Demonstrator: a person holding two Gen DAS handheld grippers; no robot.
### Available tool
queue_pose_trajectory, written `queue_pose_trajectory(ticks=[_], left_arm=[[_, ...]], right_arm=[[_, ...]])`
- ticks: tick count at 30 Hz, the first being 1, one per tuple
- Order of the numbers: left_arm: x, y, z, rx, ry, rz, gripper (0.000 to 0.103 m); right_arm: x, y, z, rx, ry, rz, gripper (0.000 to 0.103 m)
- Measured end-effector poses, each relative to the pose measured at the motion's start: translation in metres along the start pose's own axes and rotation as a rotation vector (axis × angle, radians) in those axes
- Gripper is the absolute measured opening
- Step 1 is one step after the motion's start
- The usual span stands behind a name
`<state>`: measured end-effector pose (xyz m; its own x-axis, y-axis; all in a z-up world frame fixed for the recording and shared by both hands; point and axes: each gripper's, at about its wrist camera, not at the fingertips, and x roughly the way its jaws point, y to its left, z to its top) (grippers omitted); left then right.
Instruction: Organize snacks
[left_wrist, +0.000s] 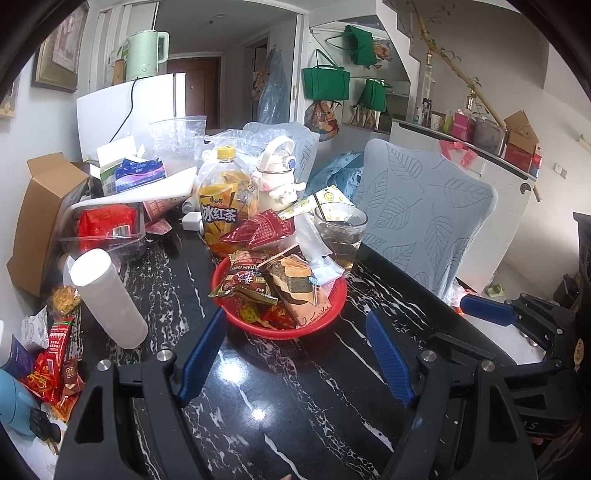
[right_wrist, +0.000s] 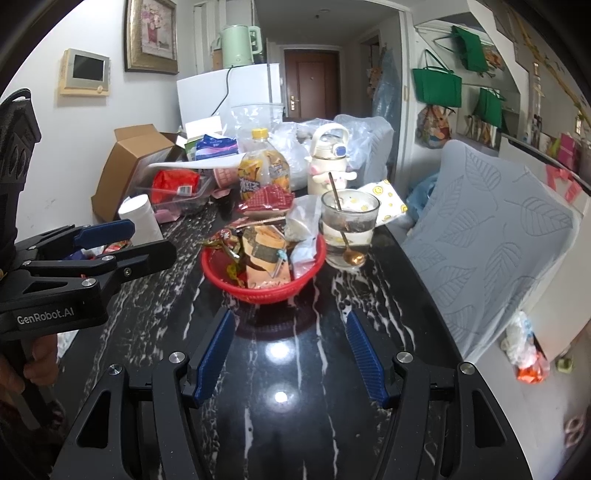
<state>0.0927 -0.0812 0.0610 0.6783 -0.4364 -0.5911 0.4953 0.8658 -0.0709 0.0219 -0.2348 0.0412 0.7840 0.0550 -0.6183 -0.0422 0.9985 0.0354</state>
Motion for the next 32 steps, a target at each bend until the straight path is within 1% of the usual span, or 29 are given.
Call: queue_pose_trajectory(ticks=[7, 14, 19, 30, 32], left_arm=[[0.000, 0.001, 0.000, -0.003, 0.004, -0.011, 0.077], [0.001, 0.002, 0.000, -0.003, 0.015, 0.013, 0.077], [0.003, 0.002, 0.000, 0.006, 0.020, 0.055, 0.077], [0.006, 0.007, 0.000, -0.013, 0.031, 0.054, 0.077], [0.007, 0.007, 0.000, -0.015, 0.035, 0.050, 0.077]], right_arm=[[0.001, 0.001, 0.000, -0.001, 0.003, 0.002, 0.063], [0.002, 0.000, 0.000, -0.001, 0.010, -0.002, 0.063], [0.006, -0.001, 0.000, 0.011, 0.025, 0.005, 0.063], [0.010, 0.001, 0.001, 0.009, 0.034, 0.011, 0.063], [0.011, 0.001, 0.000, 0.016, 0.044, 0.020, 0.065]])
